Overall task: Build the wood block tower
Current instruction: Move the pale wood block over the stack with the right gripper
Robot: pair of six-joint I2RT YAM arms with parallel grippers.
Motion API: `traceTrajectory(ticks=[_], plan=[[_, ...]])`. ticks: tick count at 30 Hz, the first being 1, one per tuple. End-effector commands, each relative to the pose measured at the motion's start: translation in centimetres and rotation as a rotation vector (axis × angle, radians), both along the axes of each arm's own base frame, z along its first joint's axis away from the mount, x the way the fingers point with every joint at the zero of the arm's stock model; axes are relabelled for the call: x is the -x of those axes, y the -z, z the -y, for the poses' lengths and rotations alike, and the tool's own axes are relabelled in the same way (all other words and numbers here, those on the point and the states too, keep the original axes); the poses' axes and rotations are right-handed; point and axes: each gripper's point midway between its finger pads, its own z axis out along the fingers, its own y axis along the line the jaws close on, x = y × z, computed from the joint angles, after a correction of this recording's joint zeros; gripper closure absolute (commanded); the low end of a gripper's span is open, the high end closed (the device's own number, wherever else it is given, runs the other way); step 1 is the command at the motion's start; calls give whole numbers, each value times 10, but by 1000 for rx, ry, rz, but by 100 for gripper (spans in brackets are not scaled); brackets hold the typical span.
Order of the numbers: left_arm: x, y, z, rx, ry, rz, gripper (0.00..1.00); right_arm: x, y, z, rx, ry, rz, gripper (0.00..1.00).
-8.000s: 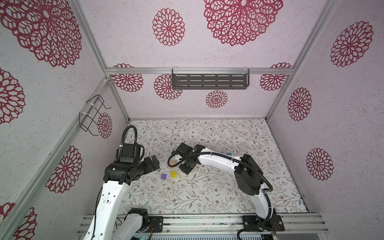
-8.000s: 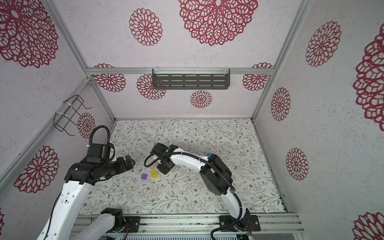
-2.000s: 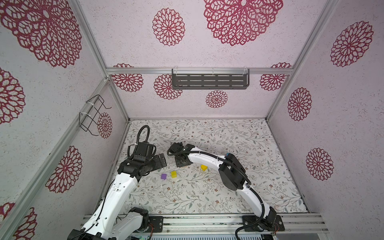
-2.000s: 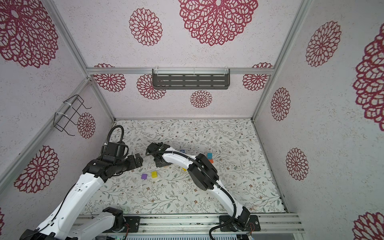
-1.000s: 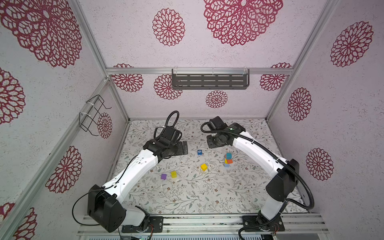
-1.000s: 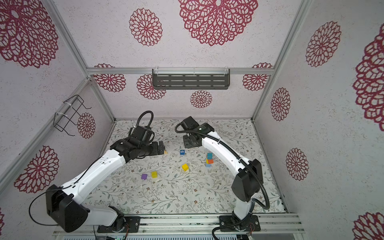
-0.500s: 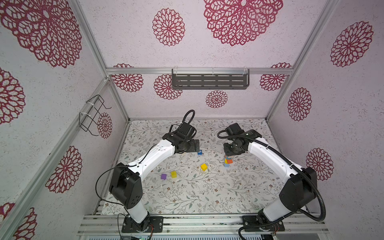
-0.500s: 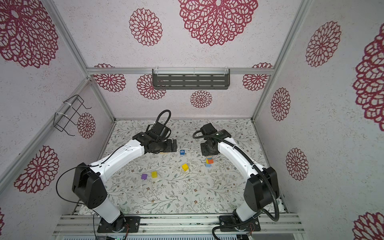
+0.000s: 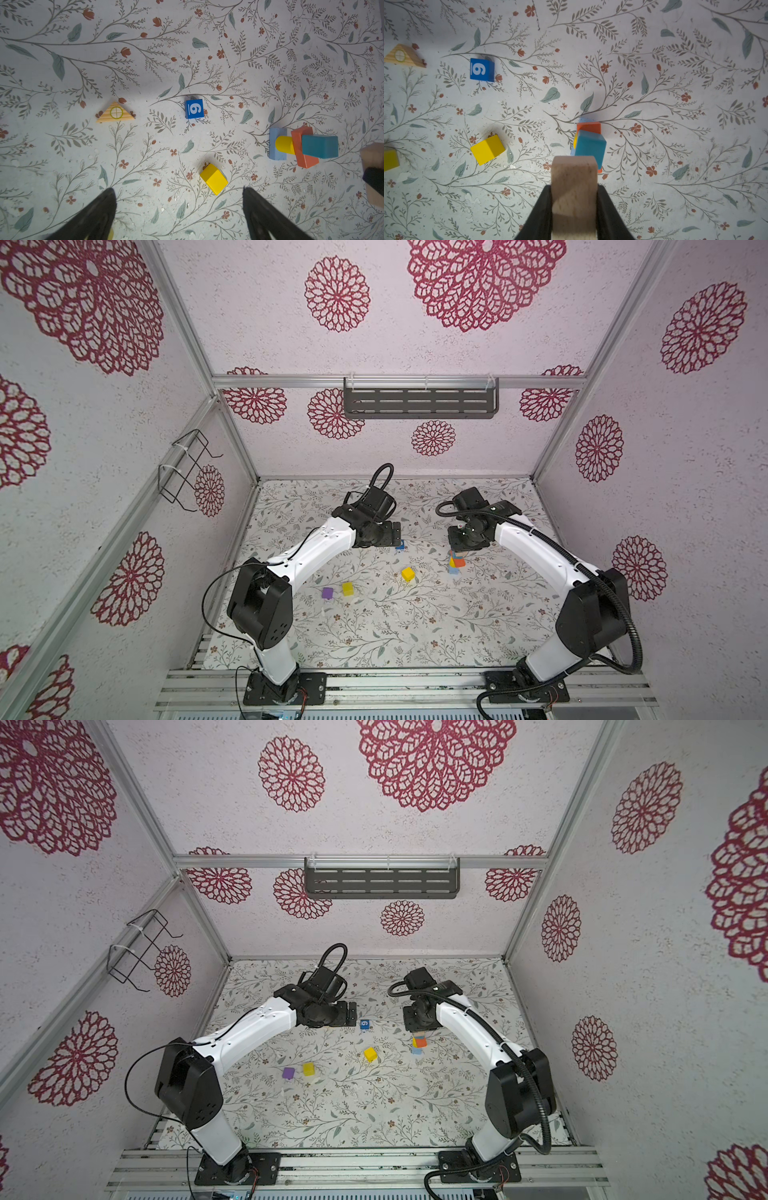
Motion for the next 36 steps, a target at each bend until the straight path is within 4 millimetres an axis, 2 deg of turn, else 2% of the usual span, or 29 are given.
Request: traceTrajectory(ticks=[1,12,36], plan=[[6,1,-3,-11,10,-1,3,-4,4,5,15,30,0,81],[10,3,-6,-22,20,-3,3,-11,13,15,57,62,-3,80],[12,0,-13,-39,12,3,3,-19,18,17,51,98,1,79]])
